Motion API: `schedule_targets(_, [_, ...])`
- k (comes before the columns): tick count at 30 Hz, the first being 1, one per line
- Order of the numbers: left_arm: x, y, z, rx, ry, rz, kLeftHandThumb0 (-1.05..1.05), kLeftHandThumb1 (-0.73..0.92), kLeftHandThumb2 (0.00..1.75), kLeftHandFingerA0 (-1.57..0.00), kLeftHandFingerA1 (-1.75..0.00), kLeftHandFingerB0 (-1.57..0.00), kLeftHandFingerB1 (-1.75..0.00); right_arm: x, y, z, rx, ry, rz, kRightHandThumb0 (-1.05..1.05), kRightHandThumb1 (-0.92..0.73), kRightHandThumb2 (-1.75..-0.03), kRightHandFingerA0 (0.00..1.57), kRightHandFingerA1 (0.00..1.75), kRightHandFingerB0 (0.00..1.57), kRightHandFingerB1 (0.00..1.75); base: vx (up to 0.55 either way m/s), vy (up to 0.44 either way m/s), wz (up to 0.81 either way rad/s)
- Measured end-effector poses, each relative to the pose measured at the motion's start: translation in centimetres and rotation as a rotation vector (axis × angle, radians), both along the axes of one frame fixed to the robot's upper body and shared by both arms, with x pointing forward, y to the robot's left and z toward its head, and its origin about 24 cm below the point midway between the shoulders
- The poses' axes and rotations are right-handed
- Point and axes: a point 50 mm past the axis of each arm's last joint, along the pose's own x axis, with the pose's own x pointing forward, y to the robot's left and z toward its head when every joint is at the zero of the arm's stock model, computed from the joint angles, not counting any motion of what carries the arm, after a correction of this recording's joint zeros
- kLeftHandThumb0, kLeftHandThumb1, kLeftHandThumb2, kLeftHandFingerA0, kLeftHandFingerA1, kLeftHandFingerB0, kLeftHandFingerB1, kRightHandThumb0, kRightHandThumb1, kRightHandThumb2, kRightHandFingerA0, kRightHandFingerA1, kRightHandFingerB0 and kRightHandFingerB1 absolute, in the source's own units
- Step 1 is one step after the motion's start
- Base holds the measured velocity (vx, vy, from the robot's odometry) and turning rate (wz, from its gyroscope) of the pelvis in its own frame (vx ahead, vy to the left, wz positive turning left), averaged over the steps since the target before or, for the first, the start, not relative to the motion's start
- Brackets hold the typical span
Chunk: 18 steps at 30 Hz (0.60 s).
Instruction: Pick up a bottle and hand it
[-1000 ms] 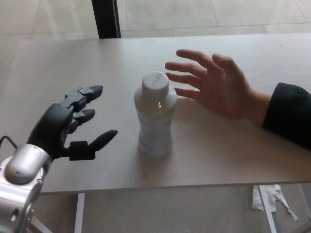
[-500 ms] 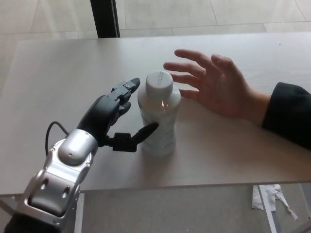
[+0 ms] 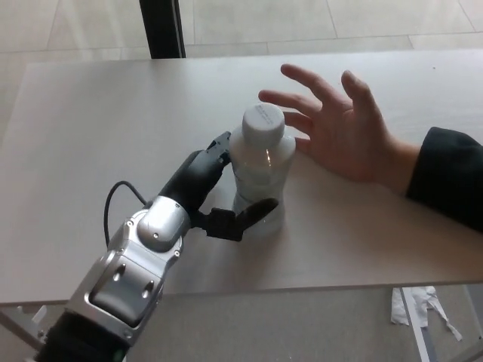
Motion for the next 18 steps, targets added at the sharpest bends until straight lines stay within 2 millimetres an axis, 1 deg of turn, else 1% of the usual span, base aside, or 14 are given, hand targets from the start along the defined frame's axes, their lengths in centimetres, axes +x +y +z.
schedule_targets(1, [0.0, 0.0, -0.1, 0.005, 0.001, 0.001, -1.05, 0.59, 0.95, 0.0, -0.15, 0.0, -0.06, 0.1, 0.1, 0.0, -0.003, 0.002, 0.007, -1.05, -0.62, -0.84, 0.33, 1.71, 0.16, 1.37, 0.0, 0.0, 0.0])
schedule_targets(2, [-0.1, 0.0, -0.2, 0.008, 0.0, -0.001, -1.03, 0.57, 0.93, 0.0, -0.19, 0.0, -0.07, 0.1, 0.1, 0.0, -0.004, 0.002, 0.013, -0.91, -0.11, -1.08, 0.31, 1.07, 0.01, 0.84, 0.0, 0.0, 0.0])
schedule_targets(3, [-0.1, 0.0, -0.2, 0.011, -0.001, -0.001, -1.05, 0.59, 0.92, 0.0, -0.15, 0.0, -0.04, 0.2, 0.2, 0.0, -0.006, 0.002, 0.018, -0.94, -0.12, -1.09, 0.52, 1.19, 0.0, 0.85, 0.0, 0.0, 0.0])
schedule_targets(5, [-0.3, -0.2, -0.4, 0.013, -0.02, -0.005, -1.01, 0.57, 0.91, 0.0, -0.15, 0.0, -0.05, 0.3, 0.3, 0.0, -0.008, 0.001, 0.026, -0.92, -0.13, -1.09, 0.51, 1.17, 0.0, 0.84, 0.0, 0.0, 0.0])
schedule_targets(6, [-0.4, -0.3, -0.5, 0.01, -0.027, -0.007, -0.97, 0.54, 0.89, 0.0, -0.2, 0.0, -0.06, 0.3, 0.3, 0.0, -0.009, -0.001, 0.029, -0.97, -0.11, -1.09, 0.74, 1.3, 0.01, 0.86, 0.0, 0.0, 0.0])
schedule_targets(7, [-0.5, -0.5, -0.6, 0.005, -0.035, -0.008, -0.97, 0.54, 0.89, 0.0, -0.2, 0.0, -0.06, 0.4, 0.3, 0.1, -0.01, -0.005, 0.031, -0.97, -0.11, -1.09, 0.74, 1.3, 0.01, 0.86, 0.0, 0.0, 0.0])
schedule_targets(8, [-0.6, -0.6, -0.7, -0.001, -0.041, -0.01, -0.82, 0.42, 0.76, -0.15, -0.55, 0.0, 0.0, 0.4, 0.3, 0.1, -0.01, -0.008, 0.031, -0.97, -0.12, -1.1, 0.49, 1.18, 0.0, 0.85, 0.0, 0.0, 0.0])
schedule_targets(9, [-0.7, -0.7, -0.8, -0.005, -0.047, -0.011, -0.82, 0.42, 0.76, -0.15, -0.55, 0.0, 0.0, 0.4, 0.3, 0.1, -0.011, -0.012, 0.031, -0.97, -0.12, -1.1, 0.49, 1.18, 0.0, 0.85, 0.0, 0.0, 0.0])
schedule_targets(11, [-0.9, -1.3, -1.0, -0.024, -0.063, -0.008, -0.82, 0.48, 0.79, -0.54, -0.69, 0.0, 0.0, 0.3, 0.3, 0.1, -0.01, -0.012, 0.032, -0.95, -0.12, -1.09, 0.41, 1.12, 0.03, 0.85, 0.0, 0.0, 0.0])
schedule_targets(14, [-1.1, -2.2, -1.1, -0.059, -0.095, 0.015, -0.63, 0.58, 0.58, -0.77, -0.7, 0.0, 0.0, 0.3, 0.3, 0.0, -0.006, -0.016, 0.032, -0.95, -0.16, -1.12, 0.91, 1.39, 0.0, 0.85, 0.0, 0.0, 0.0])
schedule_targets(15, [-1.1, -2.5, -1.1, -0.072, -0.103, 0.021, -0.71, 0.48, 0.77, -0.72, -0.74, 0.0, 0.0, 0.3, 0.3, 0.1, -0.007, -0.018, 0.032, -0.93, -0.12, -1.1, 0.86, 1.36, 0.02, 0.85, 0.0, 0.0, 0.0])
schedule_targets(16, [-1.1, -3.0, -1.1, -0.09, -0.113, 0.028, -0.71, 0.48, 0.77, -0.72, -0.74, 0.0, 0.0, 0.3, 0.3, 0.1, -0.007, -0.02, 0.032, -0.93, -0.12, -1.1, 0.86, 1.36, 0.02, 0.85, 0.0, 0.0, 0.0])
schedule_targets(17, [-1.1, -3.5, -1.2, -0.104, -0.121, 0.034, -0.68, 0.58, 0.58, -0.76, -0.76, 0.0, 0.0, 0.3, 0.3, 0.1, -0.007, -0.02, 0.032, -1.02, -0.14, -1.12, 0.48, 1.19, 0.0, 0.87, 0.0, 0.0, 0.0])
schedule_targets(18, [-1.1, -3.8, -1.2, -0.114, -0.124, 0.035, -0.72, 0.57, 0.58, -0.73, -0.78, 0.0, 0.0, 0.3, 0.3, 0.1, -0.007, -0.021, 0.032, -0.98, -0.15, -1.11, 0.53, 1.2, 0.0, 0.86, 0.0, 0.0, 0.0])
